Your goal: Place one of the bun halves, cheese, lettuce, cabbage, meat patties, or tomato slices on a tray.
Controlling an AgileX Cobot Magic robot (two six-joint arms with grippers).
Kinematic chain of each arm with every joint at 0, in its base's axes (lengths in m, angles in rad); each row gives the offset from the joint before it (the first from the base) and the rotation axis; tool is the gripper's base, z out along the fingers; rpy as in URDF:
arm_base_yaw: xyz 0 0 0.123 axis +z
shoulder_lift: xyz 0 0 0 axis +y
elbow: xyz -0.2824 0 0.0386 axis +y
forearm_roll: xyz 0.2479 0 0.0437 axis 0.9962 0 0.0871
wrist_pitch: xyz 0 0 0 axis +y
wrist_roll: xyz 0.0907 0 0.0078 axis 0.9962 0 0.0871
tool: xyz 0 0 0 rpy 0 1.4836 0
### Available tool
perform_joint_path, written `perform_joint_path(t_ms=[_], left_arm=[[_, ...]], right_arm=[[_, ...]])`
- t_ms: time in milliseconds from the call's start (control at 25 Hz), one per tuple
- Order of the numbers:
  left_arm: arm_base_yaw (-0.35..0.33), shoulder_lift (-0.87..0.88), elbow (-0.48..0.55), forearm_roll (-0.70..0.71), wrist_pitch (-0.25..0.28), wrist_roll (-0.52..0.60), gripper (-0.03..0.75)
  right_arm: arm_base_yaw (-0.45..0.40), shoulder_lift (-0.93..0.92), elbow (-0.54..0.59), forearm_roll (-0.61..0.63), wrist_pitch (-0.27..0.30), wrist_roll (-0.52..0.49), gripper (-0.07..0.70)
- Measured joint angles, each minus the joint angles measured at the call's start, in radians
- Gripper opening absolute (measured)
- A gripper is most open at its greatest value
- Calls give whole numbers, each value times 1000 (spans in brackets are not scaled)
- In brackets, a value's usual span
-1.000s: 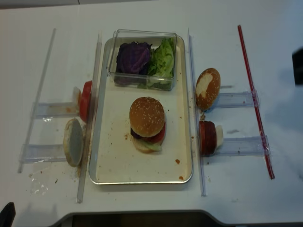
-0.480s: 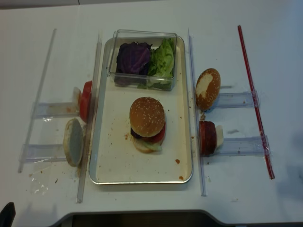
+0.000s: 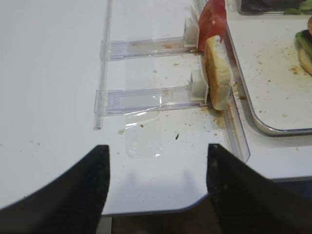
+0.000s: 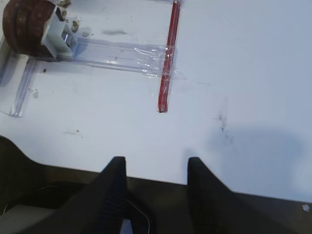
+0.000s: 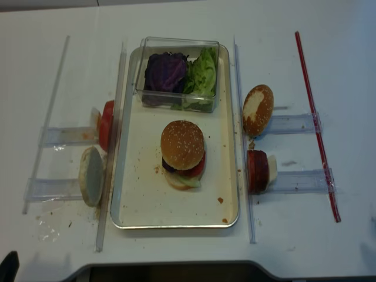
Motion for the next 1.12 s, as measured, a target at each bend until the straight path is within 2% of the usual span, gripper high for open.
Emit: perform_joint_path(t_ms=[160, 400, 760, 920, 1120], left_arm=[[0, 0, 0, 0, 0, 0, 412], [0, 0, 0, 0, 0, 0, 412], [0, 0, 0, 0, 0, 0, 412], [0, 0, 0, 0, 0, 0, 412], [0, 0, 0, 0, 0, 0, 412]], right_arm=[[0, -73, 12, -6, -11, -7, 321], [0, -162, 34, -9, -87, -29, 321], [0, -250, 45, 41, -108, -90, 292], [0, -250, 46, 43, -112, -87, 282], [0, -250, 50, 15, -119, -13, 280]])
